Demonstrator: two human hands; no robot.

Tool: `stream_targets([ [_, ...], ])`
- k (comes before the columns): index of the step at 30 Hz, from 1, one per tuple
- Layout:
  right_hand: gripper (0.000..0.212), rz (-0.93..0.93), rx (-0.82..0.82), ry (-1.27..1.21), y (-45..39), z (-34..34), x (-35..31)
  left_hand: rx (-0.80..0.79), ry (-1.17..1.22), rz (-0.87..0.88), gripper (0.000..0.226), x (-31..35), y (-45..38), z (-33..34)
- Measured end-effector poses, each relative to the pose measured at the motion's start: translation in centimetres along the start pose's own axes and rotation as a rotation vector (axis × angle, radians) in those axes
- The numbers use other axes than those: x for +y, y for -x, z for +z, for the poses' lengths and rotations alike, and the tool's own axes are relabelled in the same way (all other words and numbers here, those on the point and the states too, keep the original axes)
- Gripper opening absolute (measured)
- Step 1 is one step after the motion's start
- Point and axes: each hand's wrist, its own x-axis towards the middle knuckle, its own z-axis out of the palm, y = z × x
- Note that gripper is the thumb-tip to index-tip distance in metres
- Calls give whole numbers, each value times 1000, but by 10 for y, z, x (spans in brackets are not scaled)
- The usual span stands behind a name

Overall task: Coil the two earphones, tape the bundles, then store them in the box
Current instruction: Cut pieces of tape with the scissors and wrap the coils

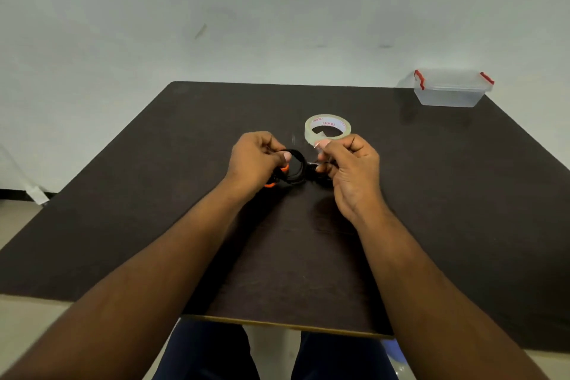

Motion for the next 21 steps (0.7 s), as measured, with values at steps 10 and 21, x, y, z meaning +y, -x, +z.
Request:
stream_targets([
  [10,32,135,159,115,5,13,12,133,182,-45,9,6,-8,16],
  [21,29,94,290,293,3,26,20,203,297,-11,6,7,2,24],
])
